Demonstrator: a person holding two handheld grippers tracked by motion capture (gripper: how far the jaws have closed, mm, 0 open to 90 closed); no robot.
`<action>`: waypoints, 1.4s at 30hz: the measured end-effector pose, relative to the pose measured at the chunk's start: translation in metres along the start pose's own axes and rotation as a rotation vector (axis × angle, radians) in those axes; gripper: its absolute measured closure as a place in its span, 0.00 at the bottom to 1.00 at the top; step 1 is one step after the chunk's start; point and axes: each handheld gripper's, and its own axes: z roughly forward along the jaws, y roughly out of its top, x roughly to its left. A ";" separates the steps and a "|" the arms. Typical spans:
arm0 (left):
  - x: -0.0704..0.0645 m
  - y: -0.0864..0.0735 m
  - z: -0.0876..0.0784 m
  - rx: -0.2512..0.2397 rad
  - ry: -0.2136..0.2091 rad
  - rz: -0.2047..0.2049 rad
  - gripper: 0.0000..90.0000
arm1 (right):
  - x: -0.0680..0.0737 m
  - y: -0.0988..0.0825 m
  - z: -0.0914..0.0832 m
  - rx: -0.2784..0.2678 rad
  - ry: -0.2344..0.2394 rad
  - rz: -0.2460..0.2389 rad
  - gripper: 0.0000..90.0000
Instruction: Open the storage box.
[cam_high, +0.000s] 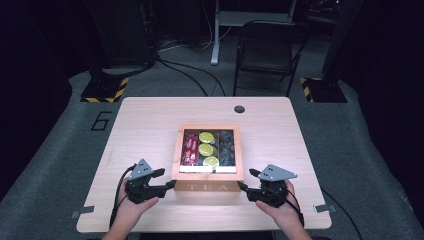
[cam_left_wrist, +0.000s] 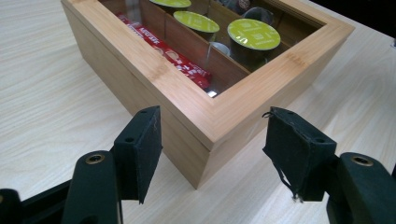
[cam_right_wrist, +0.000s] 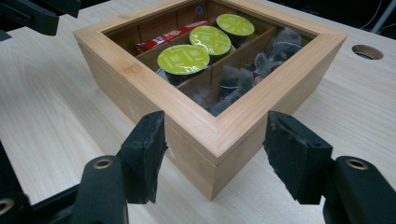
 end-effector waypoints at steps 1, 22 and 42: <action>-0.001 0.000 0.000 0.001 0.003 0.007 0.40 | 0.000 0.000 0.000 0.000 0.000 0.000 0.42; -0.005 -0.010 0.015 0.027 -0.015 0.008 0.38 | 0.002 -0.012 0.018 0.064 -0.003 -0.028 0.39; -0.002 -0.012 0.029 0.067 0.017 0.064 0.50 | -0.010 -0.019 0.034 0.116 0.025 0.021 0.58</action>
